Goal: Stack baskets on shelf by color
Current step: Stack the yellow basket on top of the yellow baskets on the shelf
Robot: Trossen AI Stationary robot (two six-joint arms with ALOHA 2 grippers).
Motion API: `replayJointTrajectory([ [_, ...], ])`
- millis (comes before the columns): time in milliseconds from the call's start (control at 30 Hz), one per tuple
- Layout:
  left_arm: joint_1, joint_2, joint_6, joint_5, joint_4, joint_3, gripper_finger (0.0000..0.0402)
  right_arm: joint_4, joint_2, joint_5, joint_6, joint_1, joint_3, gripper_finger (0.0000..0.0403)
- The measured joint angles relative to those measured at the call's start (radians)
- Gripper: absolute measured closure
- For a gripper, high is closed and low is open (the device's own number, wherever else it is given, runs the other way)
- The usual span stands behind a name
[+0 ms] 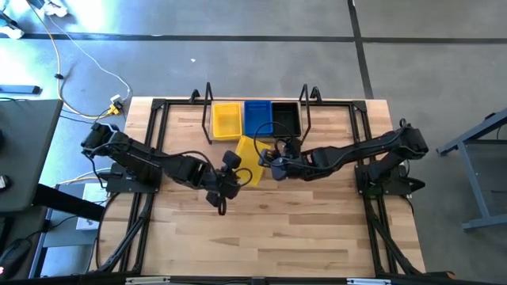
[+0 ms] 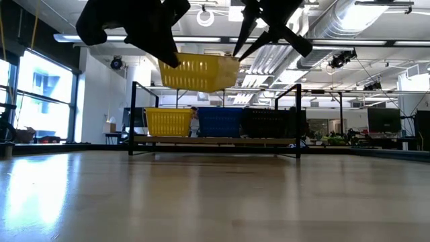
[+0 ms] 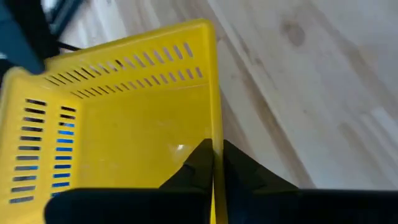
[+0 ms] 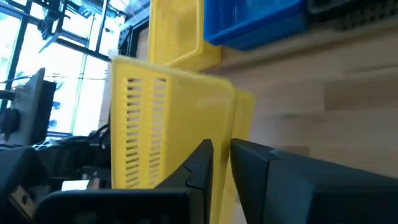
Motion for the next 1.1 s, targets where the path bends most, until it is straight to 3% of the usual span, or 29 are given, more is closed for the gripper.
replayJointTrajectory([
  [167, 0.052, -0.011, -0.048, 0.077, -0.009, 0.0, 0.0397, -0.045, -0.004, 0.001, -0.038, -0.024, 0.0, 0.0329],
  [367, 0.154, -0.046, -0.115, 0.148, -0.085, 0.0, 0.0399, -0.04, -0.046, -0.002, -0.203, -0.08, 0.0, 0.0299],
  [600, 0.302, -0.088, -0.169, 0.24, -0.077, 0.0, 0.04, -0.021, -0.13, -0.061, -0.39, -0.136, 0.0, 0.0297],
  [1100, 0.538, -0.236, -0.142, 0.266, 0.032, -0.095, 0.0401, -0.018, -0.268, -0.093, -0.608, -0.218, 0.0, 0.0298],
])
